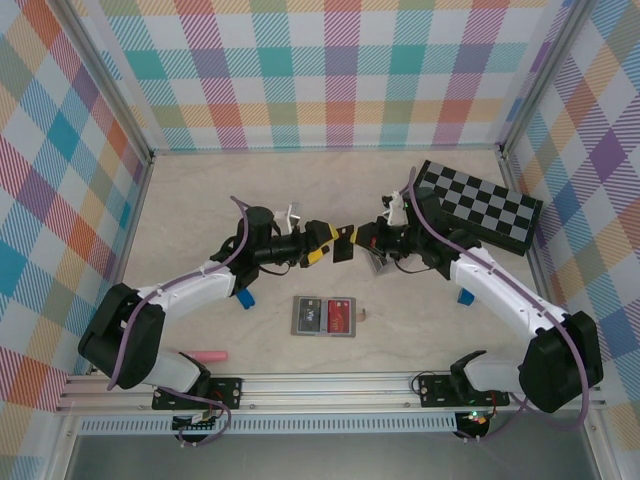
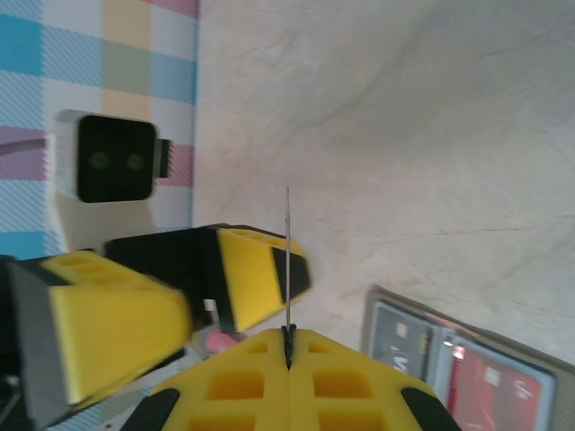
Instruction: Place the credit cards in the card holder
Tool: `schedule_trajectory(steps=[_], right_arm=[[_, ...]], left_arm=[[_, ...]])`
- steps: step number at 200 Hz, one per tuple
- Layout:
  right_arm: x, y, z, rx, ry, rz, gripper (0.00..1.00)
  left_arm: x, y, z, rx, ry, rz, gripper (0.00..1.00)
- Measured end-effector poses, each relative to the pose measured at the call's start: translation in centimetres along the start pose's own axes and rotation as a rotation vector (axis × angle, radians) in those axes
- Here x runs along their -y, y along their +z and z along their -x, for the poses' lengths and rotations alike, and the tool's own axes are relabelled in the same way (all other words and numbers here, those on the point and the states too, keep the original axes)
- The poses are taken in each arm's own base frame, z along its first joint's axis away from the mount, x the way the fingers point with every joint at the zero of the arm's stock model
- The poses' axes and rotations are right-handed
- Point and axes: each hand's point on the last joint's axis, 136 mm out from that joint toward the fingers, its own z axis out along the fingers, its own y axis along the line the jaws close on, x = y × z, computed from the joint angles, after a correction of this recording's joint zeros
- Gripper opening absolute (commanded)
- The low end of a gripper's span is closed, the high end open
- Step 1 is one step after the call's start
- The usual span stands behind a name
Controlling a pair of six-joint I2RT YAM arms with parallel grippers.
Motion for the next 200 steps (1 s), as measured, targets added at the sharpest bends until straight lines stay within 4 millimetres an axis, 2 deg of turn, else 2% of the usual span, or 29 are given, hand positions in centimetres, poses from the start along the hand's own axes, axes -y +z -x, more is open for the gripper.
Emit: schedule_trajectory(steps=[9, 35, 55, 69, 78, 104, 135, 160, 180, 191, 200], right_arm=[[-0.5, 0.0, 0.2, 0.0, 0.003, 0.028, 0.03], [-1.1, 0.3, 0.1, -0.019, 0.015, 0.076, 0.03], [-1.0, 0.8, 0.0, -0.032, 0.025, 0.086, 0.04], [-0.8, 1.0, -0.1, -0.042, 0.035, 0.09, 0.05], [-0.6, 1.1, 0.0, -0.042, 0.042, 0.088, 0.06], [0.4, 1.5, -0.3, -0.063, 0.077, 0.087, 0.11], [0.4, 1.6, -0.3, -0.073, 0.102, 0.122, 0.21], [0.1, 1.9, -0.4, -0.093, 0.107, 0.16, 0.22], [-0.2, 2.3, -0.4, -0.11, 0.115, 0.192, 0.16], [-0.1, 2.3, -0.4, -0.115, 0.121, 0.2, 0.11], [-0.1, 2.3, -0.3, -0.118, 0.126, 0.203, 0.09]], left_arm=[[0.0, 0.0, -0.1, -0.005, 0.0, -0.002, 0.66], [0.3, 0.0, -0.2, -0.015, -0.002, -0.014, 0.5], [0.7, 0.0, -0.2, -0.018, 0.001, -0.03, 0.33], [0.8, 0.0, -0.3, -0.022, 0.003, -0.034, 0.15], [0.8, 0.0, -0.3, -0.024, 0.004, -0.034, 0.1], [1.3, -0.1, -0.2, -0.023, 0.01, -0.053, 0.05], [1.4, -0.1, -0.3, -0.026, 0.007, -0.058, 0.01], [1.8, -0.1, -0.2, -0.024, 0.002, -0.072, 0.0], [1.7, -0.2, -0.2, -0.021, -0.01, -0.08, 0.0], [1.6, -0.2, -0.2, -0.018, -0.02, -0.081, 0.04], [1.4, -0.2, -0.3, -0.018, -0.028, -0.078, 0.19]])
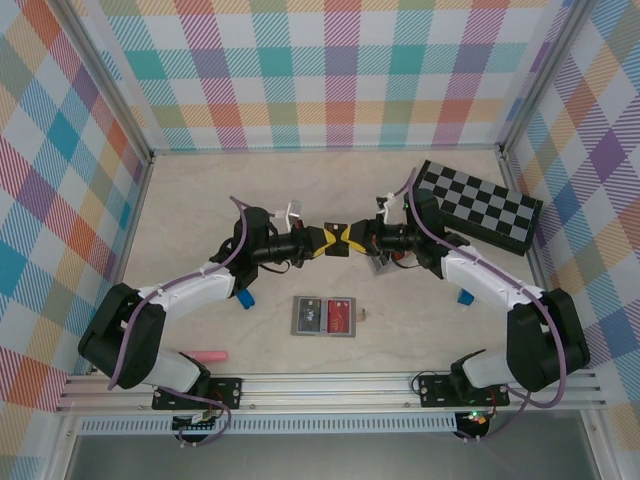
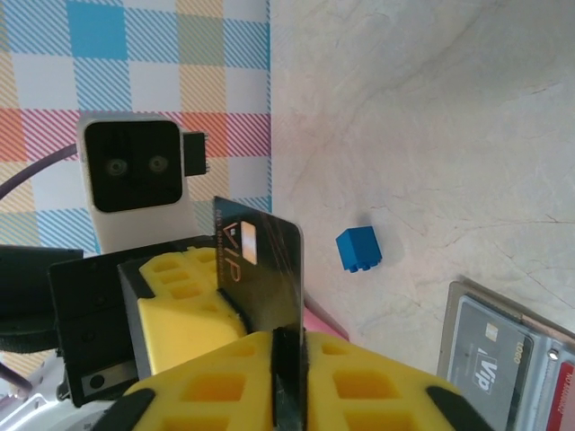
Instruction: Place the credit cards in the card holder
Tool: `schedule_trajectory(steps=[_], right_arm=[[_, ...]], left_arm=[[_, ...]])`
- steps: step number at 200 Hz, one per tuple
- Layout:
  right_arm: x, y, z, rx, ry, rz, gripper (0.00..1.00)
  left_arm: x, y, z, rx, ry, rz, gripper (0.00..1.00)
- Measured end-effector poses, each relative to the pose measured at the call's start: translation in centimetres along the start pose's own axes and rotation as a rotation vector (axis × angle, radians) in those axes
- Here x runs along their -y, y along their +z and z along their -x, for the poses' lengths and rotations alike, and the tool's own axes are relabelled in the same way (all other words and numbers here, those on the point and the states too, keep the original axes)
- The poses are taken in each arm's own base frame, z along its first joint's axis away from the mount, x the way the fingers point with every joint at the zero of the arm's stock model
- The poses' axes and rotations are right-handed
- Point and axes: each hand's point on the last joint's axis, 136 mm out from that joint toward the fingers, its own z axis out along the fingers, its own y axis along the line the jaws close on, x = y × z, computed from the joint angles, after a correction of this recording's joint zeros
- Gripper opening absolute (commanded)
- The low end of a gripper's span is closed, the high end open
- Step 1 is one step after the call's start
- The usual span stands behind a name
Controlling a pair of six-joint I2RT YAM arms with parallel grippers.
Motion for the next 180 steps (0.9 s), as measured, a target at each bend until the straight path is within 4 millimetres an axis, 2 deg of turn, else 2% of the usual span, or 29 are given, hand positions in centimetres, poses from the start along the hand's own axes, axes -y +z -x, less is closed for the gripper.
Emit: schedule_trajectory(steps=[9, 19, 42, 54, 70, 93, 104, 119, 150, 180], right_arm=[[-0.1, 0.0, -0.1, -0.004, -0.005, 0.003, 0.07], [-0.1, -0.1, -0.1, -0.004, -0.014, 0.001, 0.06], [1.3, -1.0, -0.7, 0.029, -0.038, -0.098, 0.06], [2.1, -1.7, -1.2, 0.057, -0.065, -0.173, 0.06], [3.0, -2.6, -2.0, 0.11, -0.145, -0.287, 0.06], [3.9, -2.3, -5.2, 0.111, -0.299, -0.403, 0.06], [5.1, -1.8, -6.9, 0.079, -0.331, -0.454, 0.06], [7.4, -1.4, -8.1, 0.052, -0.327, -0.532, 0.05], [12.3, -0.7, -10.3, -0.002, -0.289, -0.666, 0.05], [14.0, -0.9, -10.9, 0.009, -0.26, -0.706, 0.05]], left_arm=[[-0.1, 0.0, 0.0, 0.0, 0.0, 0.004, 0.31], [-0.6, 0.0, -0.1, -0.003, -0.012, 0.018, 0.53], [-2.1, -0.7, -0.5, 0.005, -0.003, 0.102, 0.72], [-3.4, -1.4, -0.8, 0.021, -0.007, 0.176, 0.73], [-6.2, -2.8, -1.2, 0.042, -0.011, 0.323, 0.74], [-10.6, -4.8, -2.4, 0.037, -0.04, 0.525, 0.76], [-12.3, -5.6, -3.2, 0.023, -0.053, 0.594, 0.77], [-14.3, -6.7, -4.4, 0.004, -0.069, 0.677, 0.77], [-16.6, -8.1, -6.2, -0.026, -0.082, 0.767, 0.78], [-16.9, -8.2, -6.8, -0.041, -0.076, 0.783, 0.78]])
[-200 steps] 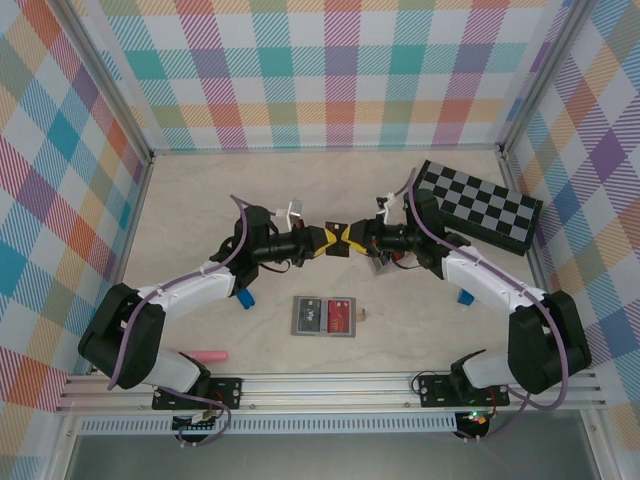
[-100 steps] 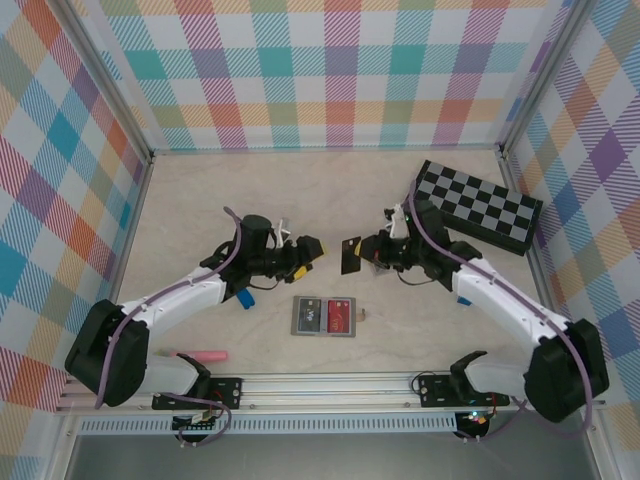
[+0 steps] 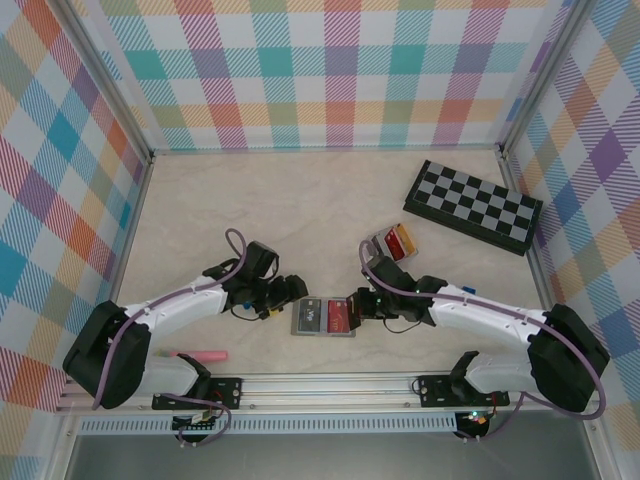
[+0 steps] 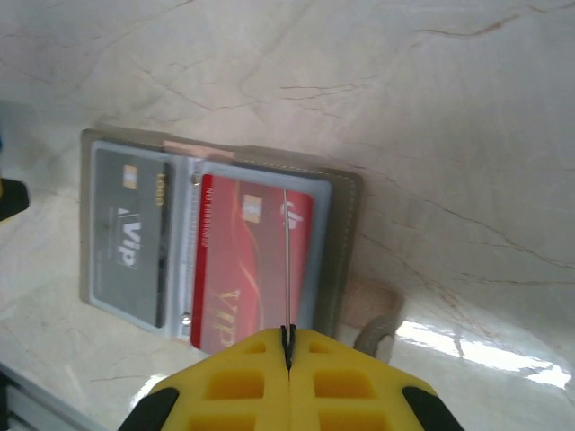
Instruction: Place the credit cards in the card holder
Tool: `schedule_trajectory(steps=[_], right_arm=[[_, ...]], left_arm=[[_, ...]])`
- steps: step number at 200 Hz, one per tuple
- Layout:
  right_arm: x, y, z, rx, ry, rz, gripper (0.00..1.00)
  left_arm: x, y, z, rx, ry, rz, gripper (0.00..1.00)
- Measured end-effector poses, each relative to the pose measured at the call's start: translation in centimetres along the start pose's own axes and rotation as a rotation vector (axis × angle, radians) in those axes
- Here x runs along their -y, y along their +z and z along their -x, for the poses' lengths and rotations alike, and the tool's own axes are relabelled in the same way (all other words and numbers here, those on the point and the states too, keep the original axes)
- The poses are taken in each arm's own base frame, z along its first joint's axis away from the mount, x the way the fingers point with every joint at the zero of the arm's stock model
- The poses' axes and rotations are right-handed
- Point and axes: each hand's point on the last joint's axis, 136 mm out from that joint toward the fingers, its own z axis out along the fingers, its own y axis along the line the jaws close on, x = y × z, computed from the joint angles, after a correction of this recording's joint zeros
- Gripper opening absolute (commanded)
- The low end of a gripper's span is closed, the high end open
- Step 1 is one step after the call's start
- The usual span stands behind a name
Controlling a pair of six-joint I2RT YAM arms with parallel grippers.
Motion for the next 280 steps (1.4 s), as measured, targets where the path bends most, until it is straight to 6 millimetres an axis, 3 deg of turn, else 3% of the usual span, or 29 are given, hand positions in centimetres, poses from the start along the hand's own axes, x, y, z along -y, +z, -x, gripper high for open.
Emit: schedule_trajectory(steps=[87, 193, 280], right_arm=[[0.6, 0.7, 0.2, 0.027, 0.075, -0.015, 0.05], [1.3, 1.1, 0.1, 0.032, 0.106, -0.038, 0.05], [-1.1, 1.3, 0.9, 0.056, 0.097, 0.065, 0.06]], left_arm=[[-0.5, 1.9, -1.4, -0.054, 0.028, 0.044, 0.76], [-0.7, 2.9, -1.7, -0.06, 0.042, 0.06, 0.67], [-1.0, 3.0, -1.7, -0.056, 0.045, 0.076, 0.63]])
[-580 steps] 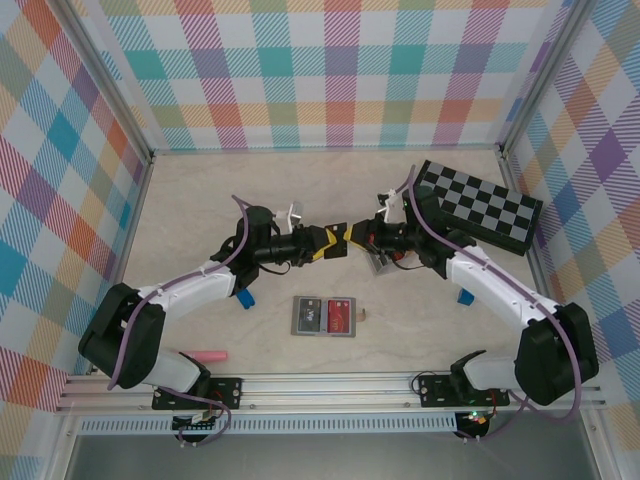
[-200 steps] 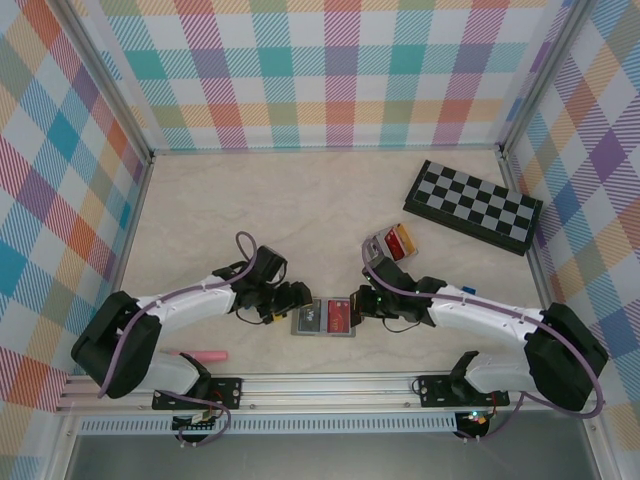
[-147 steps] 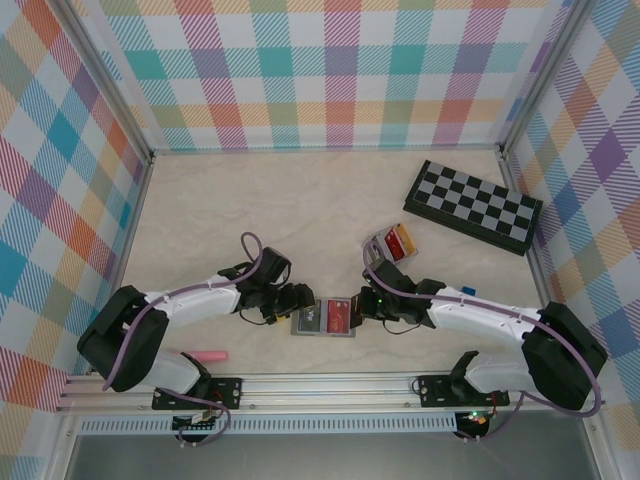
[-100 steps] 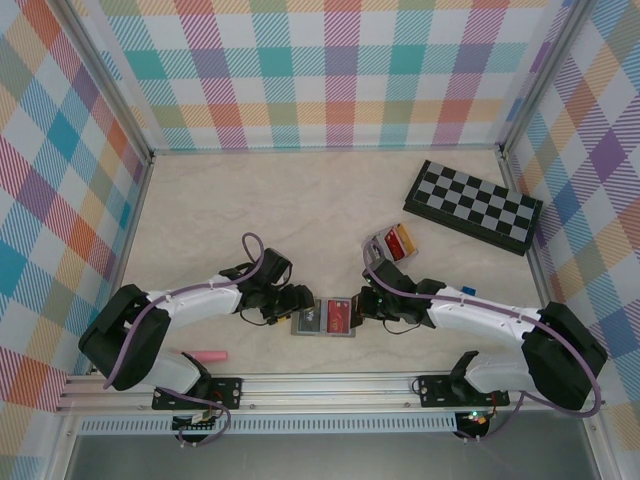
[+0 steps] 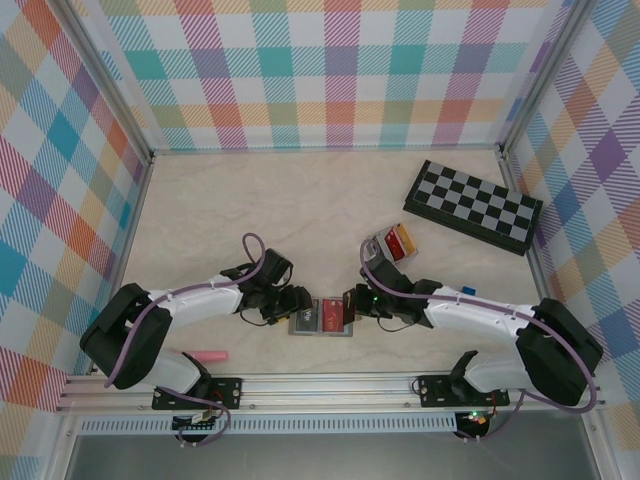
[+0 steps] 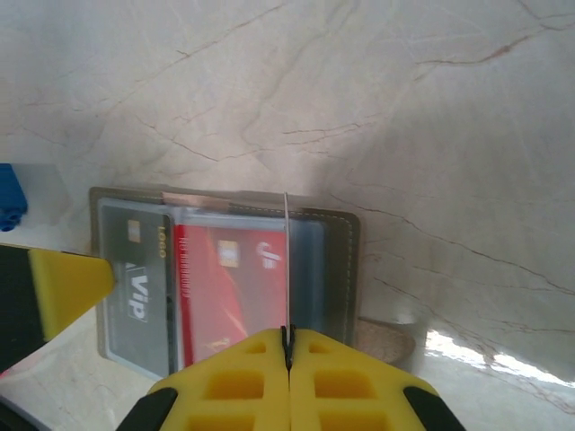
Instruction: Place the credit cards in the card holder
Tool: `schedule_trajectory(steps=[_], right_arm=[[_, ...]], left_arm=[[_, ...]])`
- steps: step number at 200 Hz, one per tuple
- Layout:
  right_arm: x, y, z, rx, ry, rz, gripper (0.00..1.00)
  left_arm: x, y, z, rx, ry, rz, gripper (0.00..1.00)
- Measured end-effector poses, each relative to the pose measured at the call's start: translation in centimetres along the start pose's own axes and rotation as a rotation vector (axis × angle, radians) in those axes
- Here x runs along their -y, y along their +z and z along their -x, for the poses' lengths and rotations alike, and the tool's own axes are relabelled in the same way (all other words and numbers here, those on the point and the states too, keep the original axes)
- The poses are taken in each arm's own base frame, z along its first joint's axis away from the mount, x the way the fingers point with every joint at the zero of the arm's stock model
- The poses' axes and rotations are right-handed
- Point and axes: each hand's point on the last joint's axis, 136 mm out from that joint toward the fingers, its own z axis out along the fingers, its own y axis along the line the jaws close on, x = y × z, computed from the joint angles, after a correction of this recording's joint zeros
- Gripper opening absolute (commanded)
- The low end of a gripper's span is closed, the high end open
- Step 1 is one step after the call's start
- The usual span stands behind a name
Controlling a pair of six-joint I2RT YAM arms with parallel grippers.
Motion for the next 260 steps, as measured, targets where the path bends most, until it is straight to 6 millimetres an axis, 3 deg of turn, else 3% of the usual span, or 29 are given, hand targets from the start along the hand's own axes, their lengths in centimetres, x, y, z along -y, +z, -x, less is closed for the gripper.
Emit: schedule_trajectory(steps=[39, 116, 260], right_arm=[[-1.4, -0.3, 0.5, 0.015, 0.009, 0.06, 0.06], [1.3, -0.8, 0.0, -0.002, -0.014, -0.086, 0.06], [1.2, -0.3, -0.3, -0.004, 0.002, -0.053, 0.06]], left_arm=[[-0.1, 0.0, 0.0, 0.002, -0.003, 0.004, 0.63], [-0.1, 0.1, 0.0, 0.005, 0.001, 0.009, 0.61], [-0.1, 0.1, 0.0, 0.007, 0.001, 0.011, 0.61]])
